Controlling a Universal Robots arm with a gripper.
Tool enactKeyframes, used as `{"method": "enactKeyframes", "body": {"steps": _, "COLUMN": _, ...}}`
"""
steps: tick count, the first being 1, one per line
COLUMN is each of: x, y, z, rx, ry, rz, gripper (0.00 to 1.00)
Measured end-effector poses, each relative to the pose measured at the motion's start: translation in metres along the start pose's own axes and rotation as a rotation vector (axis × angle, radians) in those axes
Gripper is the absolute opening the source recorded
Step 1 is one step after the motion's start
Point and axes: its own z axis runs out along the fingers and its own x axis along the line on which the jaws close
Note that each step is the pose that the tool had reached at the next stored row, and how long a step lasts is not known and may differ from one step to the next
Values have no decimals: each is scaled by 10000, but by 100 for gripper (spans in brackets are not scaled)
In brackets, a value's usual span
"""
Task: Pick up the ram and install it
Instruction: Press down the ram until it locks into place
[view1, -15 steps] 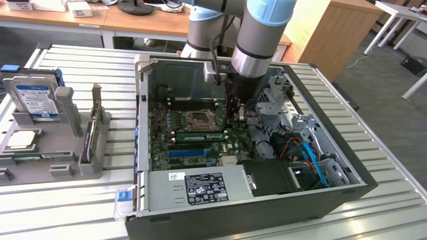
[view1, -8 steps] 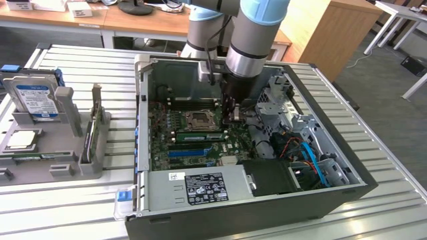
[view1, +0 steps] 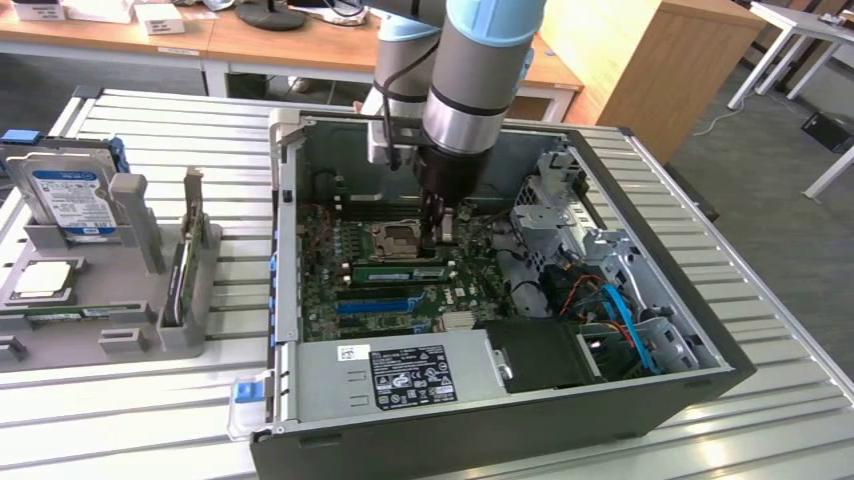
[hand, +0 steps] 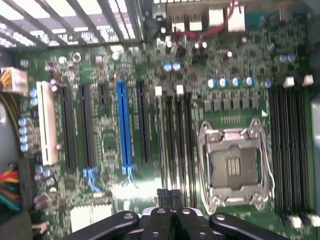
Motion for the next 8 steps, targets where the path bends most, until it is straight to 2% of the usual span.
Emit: {"method": "enactKeyframes", "body": {"steps": 8, "x": 20, "y": 215, "z": 8, "rx": 0, "ry": 0, "rz": 0, "gripper": 11}}
